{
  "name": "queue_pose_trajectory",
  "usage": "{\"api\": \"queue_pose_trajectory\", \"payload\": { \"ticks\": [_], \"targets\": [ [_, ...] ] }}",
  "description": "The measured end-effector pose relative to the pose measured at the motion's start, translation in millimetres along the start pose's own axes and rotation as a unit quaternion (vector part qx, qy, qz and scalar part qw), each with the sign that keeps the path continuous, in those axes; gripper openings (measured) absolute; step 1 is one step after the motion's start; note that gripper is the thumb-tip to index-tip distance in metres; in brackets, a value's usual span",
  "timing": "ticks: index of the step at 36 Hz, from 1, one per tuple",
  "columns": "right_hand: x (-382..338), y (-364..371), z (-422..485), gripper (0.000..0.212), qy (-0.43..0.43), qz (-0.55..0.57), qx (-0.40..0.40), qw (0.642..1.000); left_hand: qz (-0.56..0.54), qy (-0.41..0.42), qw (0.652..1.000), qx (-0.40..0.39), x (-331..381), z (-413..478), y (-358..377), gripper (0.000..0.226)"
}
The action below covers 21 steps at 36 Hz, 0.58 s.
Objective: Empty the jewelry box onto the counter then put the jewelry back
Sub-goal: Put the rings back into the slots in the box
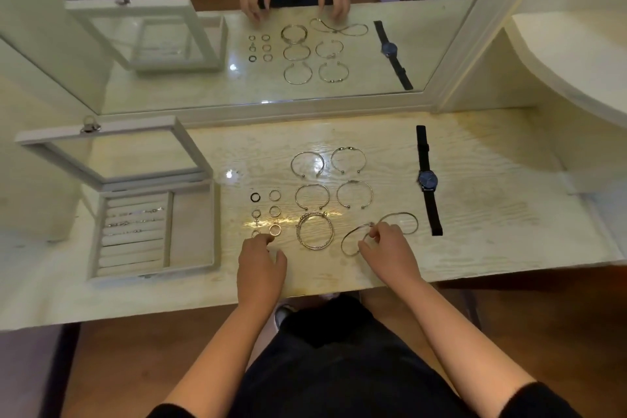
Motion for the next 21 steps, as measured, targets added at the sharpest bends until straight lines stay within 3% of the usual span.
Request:
{"api": "queue_pose_trajectory", "payload": {
  "ticks": [12, 21],
  "targets": [
    [3, 2, -13, 0.047, 0.026, -0.06, 0.012, 0.998, 0.127, -0.006, 0.991, -0.052, -5, -11, 7, 0.047],
    [4, -2, -7, 0.054, 0.022, -0.186, -0.066, 0.98, 0.2, -0.085, 0.974, -0.068, 3, -17, 24, 0.051]
  ]
}}
Point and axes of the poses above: each hand's wrist, its own z-axis towards the middle knuckle, its own y-axis out of the palm, x = y × z, the point moved 3 cm from there along z, towards the middle knuckle, and after that the axes turned 3 degrees about -y, right-handed, at the moved point
